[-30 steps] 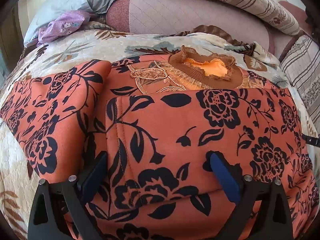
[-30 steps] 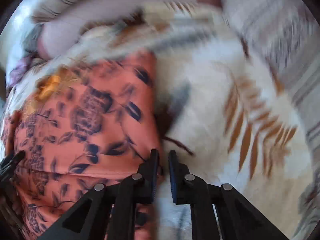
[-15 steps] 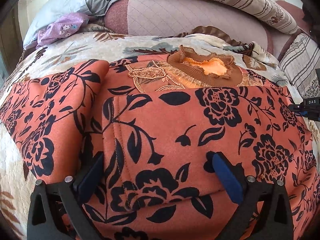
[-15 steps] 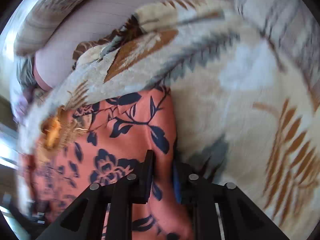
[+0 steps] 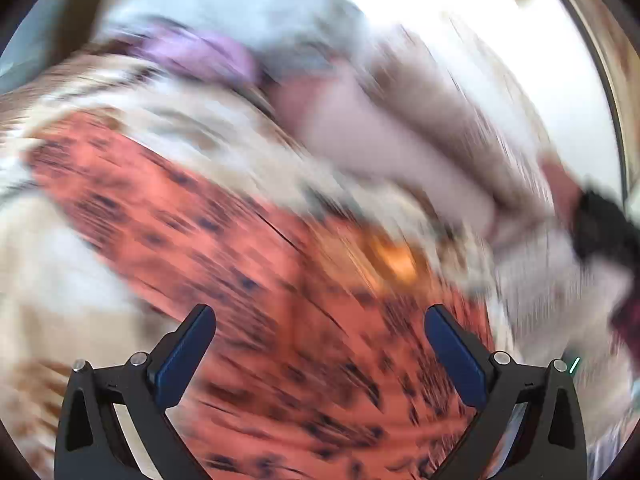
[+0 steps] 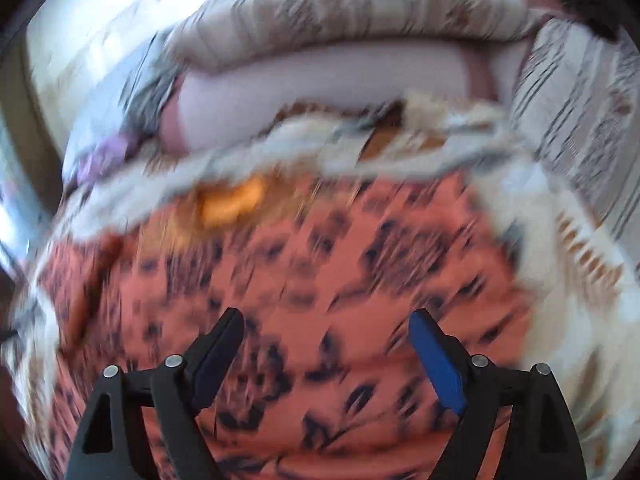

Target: Fold small clothes

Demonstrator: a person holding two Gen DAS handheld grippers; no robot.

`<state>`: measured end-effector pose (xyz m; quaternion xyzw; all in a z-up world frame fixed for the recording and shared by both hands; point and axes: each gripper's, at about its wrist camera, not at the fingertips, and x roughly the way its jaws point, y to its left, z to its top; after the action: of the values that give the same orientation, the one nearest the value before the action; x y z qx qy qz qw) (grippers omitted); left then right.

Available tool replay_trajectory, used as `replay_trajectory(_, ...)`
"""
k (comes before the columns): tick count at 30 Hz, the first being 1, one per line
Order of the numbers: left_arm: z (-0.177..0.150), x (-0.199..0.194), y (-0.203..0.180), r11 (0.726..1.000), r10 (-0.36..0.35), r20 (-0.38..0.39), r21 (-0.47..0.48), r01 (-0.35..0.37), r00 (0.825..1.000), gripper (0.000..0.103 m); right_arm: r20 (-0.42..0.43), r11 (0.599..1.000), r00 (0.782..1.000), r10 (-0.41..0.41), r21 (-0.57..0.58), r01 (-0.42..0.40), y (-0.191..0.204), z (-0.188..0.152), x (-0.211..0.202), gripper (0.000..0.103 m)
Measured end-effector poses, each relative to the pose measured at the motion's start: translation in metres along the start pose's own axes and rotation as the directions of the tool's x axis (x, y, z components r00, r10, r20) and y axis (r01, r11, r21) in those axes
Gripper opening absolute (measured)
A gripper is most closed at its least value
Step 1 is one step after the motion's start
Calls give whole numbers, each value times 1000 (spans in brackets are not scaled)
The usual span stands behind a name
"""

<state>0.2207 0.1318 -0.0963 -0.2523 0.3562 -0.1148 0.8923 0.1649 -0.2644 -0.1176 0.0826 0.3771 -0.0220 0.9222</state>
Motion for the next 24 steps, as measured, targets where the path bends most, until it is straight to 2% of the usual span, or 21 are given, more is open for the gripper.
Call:
replay_trajectory(2,26,-16,59,984,57,92,-173,-41,994,103,-75,1000,997,-25,-20,24,0,-27,24,87)
replay_trajectory(3,36,-15,90,962,74,99,-268,-45,992,103,-68,999,997,-28,-22,27,-1,-30,25,87)
replay_trajectory(6,59,3,173,862,79,57,-506,-39,995,103,-69,1000,998,-8,-19,7,0,-27,20,93)
replay_trajectory(8,70,16,199,834,90,45,-549,-51,995,103,-71,1000,997,-8,-28,6,2,-27,23,97)
replay_trajectory(10,78,26,207,840,84,46,-540,-46,995,103,-76,999,997,-11,-44,8,6,-29,28,100)
replay_trajectory(13,86,41,203,861,126,39,-501,-90,991,102,-73,999,997,0,-38,-3,5,-29,28,101)
replay_trajectory(14,90,42,201,869,148,40,-483,-111,988,98,-71,999,997,6,-34,-9,4,-29,28,101)
replay_trajectory(15,93,44,203,870,184,29,-470,-149,983,75,-70,999,997,10,-31,-12,6,-29,30,101)
replay_trajectory(16,96,47,208,862,229,-5,-463,-205,973,29,-70,999,997,14,-29,-16,5,-31,30,102)
replay_trajectory(17,99,52,214,844,289,-61,-455,-284,955,6,-70,999,997,19,-28,-21,5,-31,30,102)
replay_trajectory(19,105,56,219,837,300,-90,-453,-308,950,6,-69,999,997,21,-25,-23,4,-32,31,102)
replay_trajectory(20,110,54,209,842,341,-94,-412,-348,935,6,-68,999,997,24,-23,-25,4,-31,31,103)
replay_trajectory(22,121,39,162,877,420,-4,-258,-406,908,6,-63,999,997,34,-13,-35,2,-31,30,103)
replay_trajectory(24,128,21,105,916,392,97,-134,-378,915,6,-57,999,997,46,0,-46,0,-32,29,103)
